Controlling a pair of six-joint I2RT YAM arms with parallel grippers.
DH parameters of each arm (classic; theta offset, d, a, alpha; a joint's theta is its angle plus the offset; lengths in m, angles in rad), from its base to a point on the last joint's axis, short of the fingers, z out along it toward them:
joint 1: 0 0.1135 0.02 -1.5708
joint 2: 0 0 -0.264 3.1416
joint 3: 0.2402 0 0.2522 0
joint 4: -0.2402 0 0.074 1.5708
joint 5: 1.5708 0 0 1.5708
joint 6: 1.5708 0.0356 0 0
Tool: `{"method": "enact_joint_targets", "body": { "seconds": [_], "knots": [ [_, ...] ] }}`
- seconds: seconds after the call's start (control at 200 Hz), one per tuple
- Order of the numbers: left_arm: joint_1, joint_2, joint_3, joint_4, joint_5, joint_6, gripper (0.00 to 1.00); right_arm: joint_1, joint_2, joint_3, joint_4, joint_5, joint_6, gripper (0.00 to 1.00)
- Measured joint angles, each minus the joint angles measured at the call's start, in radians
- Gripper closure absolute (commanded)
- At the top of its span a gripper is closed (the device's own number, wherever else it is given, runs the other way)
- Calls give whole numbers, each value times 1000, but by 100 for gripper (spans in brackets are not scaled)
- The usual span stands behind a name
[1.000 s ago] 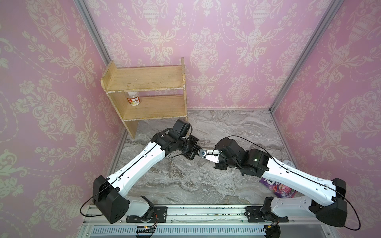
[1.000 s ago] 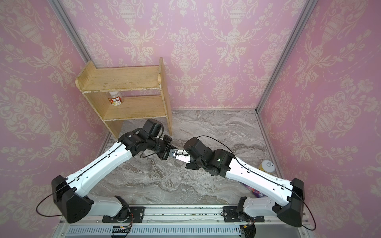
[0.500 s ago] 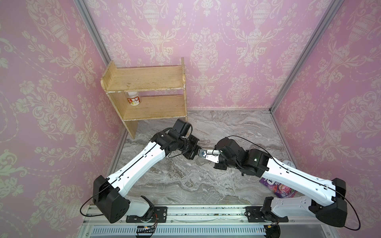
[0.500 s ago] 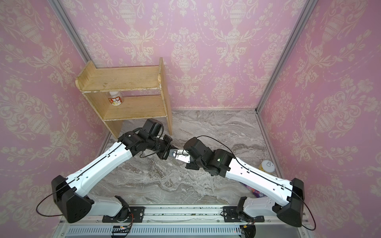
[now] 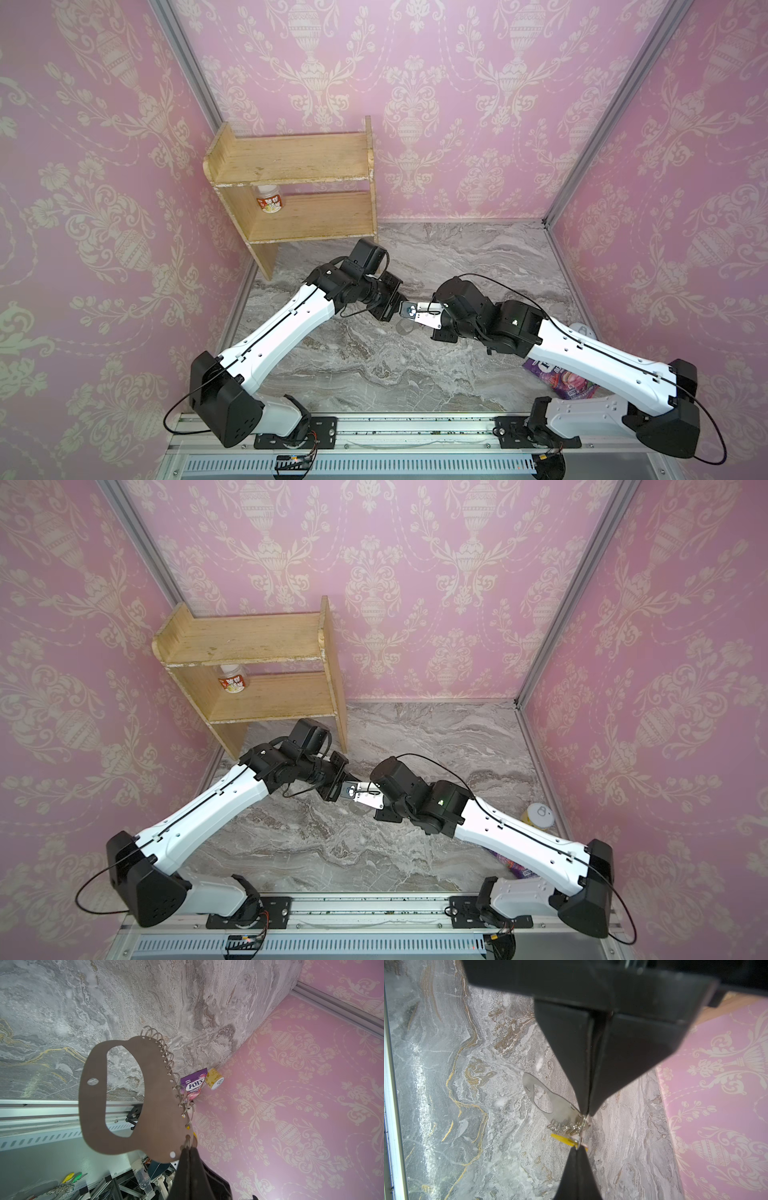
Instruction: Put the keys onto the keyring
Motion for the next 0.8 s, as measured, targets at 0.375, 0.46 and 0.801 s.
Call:
{"method": "enact_joint_targets", "body": {
  "seconds": [0.375, 0.46, 0.801],
  "knots": [
    [-3, 1, 0, -10, -1, 14, 100, 2, 0, 0, 0, 0, 0, 100],
    [-3, 1, 0, -11, -1, 14, 100, 3, 0, 0, 0, -1, 0, 100],
    [-3, 1, 0, -23, -1, 14, 100, 15, 0, 0, 0, -11, 0, 100]
  ]
}}
